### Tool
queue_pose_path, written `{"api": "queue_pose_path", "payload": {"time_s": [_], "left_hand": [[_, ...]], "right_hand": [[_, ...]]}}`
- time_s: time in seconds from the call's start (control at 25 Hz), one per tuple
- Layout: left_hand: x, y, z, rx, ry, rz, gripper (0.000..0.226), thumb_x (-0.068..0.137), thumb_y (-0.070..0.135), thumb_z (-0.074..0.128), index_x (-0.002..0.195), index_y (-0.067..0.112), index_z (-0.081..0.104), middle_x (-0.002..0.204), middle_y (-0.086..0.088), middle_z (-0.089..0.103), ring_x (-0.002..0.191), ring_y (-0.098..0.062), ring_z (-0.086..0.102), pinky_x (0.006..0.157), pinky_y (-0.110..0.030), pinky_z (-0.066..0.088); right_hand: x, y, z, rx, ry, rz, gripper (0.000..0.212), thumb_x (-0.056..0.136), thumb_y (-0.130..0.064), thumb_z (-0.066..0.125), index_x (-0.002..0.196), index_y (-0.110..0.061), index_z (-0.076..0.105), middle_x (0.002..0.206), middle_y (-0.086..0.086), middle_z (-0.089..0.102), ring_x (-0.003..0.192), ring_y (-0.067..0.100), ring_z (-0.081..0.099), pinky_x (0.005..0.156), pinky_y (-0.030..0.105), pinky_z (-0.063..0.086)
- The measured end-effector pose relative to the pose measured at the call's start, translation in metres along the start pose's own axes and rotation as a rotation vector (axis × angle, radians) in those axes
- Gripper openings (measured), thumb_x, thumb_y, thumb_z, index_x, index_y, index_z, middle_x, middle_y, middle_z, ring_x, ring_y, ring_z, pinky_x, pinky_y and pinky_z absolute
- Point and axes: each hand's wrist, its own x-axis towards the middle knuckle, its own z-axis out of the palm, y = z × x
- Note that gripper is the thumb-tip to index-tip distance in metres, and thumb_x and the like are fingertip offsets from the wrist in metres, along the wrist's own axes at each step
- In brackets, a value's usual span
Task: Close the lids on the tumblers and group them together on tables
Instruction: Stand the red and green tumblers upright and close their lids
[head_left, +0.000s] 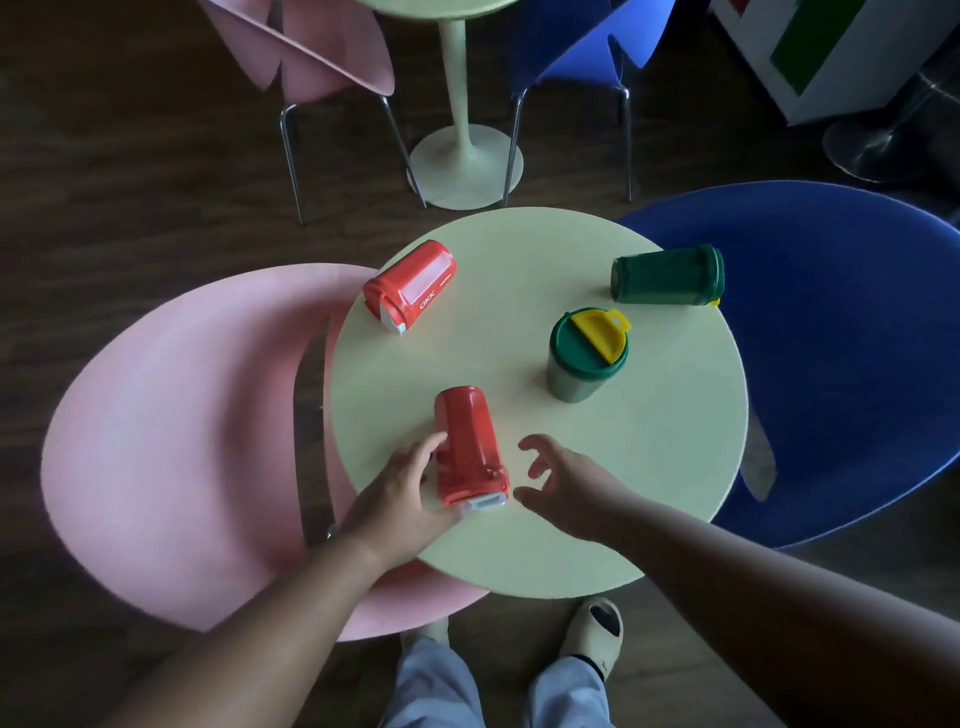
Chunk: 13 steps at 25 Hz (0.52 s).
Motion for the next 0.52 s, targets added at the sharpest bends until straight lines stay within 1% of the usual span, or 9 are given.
{"api": "queue_pose_path", "payload": {"time_s": [0.08,0.2,0.28,0.32,0.44,0.52], "left_hand": [[-0.001,-0.005,0.004,-0.029,-0.042,0.01,0.094,0.076,0.039,0.082,0.153,0.038,0.027,0.138,0.005,0.044,0.12,-0.011,0.053,0.102,-0.029,0.043],[0.003,-0.009,0.009,-0.106,-0.016,0.055,0.092,0.078,0.031,0.082,0.153,0.037,0.03,0.128,0.006,0.047,0.108,-0.008,0.059,0.1,-0.032,0.048],[0.006,-0.011,0.01,-0.146,0.003,0.065,0.085,0.079,0.026,0.081,0.15,0.037,0.036,0.125,0.006,0.053,0.105,-0.009,0.062,0.097,-0.034,0.052],[0.007,-0.012,0.008,-0.175,0.004,0.055,0.082,0.08,0.024,0.08,0.148,0.039,0.038,0.125,0.005,0.057,0.105,-0.009,0.063,0.095,-0.032,0.053],[0.007,-0.007,0.002,-0.243,-0.025,0.02,0.074,0.082,0.022,0.079,0.145,0.038,0.045,0.123,0.005,0.063,0.1,-0.007,0.066,0.088,-0.015,0.052],[0.008,0.0,-0.004,-0.254,0.0,0.02,0.065,0.084,0.026,0.077,0.142,0.037,0.05,0.114,0.005,0.068,0.091,-0.005,0.067,0.083,-0.015,0.052]], "right_hand": [[0.012,-0.006,0.009,-0.007,-0.053,0.02,0.07,0.088,-0.038,0.068,0.146,-0.026,0.031,0.124,-0.001,0.06,0.094,0.016,0.06,0.079,0.028,0.046],[0.022,-0.013,0.021,0.035,-0.104,0.045,0.078,0.086,-0.034,0.071,0.149,-0.025,0.026,0.128,0.003,0.061,0.093,0.019,0.061,0.076,0.028,0.047],[0.022,-0.016,0.026,0.071,-0.082,0.082,0.076,0.087,-0.032,0.07,0.149,-0.024,0.027,0.127,0.005,0.061,0.091,0.021,0.062,0.072,0.028,0.047],[0.021,-0.018,0.027,0.082,-0.064,0.096,0.073,0.088,-0.031,0.069,0.149,-0.024,0.029,0.124,0.005,0.061,0.091,0.021,0.062,0.07,0.028,0.047],[0.016,-0.024,0.026,0.096,-0.02,0.114,0.062,0.091,-0.031,0.064,0.145,-0.022,0.035,0.112,0.003,0.063,0.09,0.023,0.063,0.071,0.032,0.051],[0.011,-0.031,0.019,0.092,0.022,0.122,0.055,0.093,-0.033,0.059,0.142,-0.021,0.038,0.111,0.005,0.066,0.088,0.023,0.064,0.069,0.032,0.051]]}}
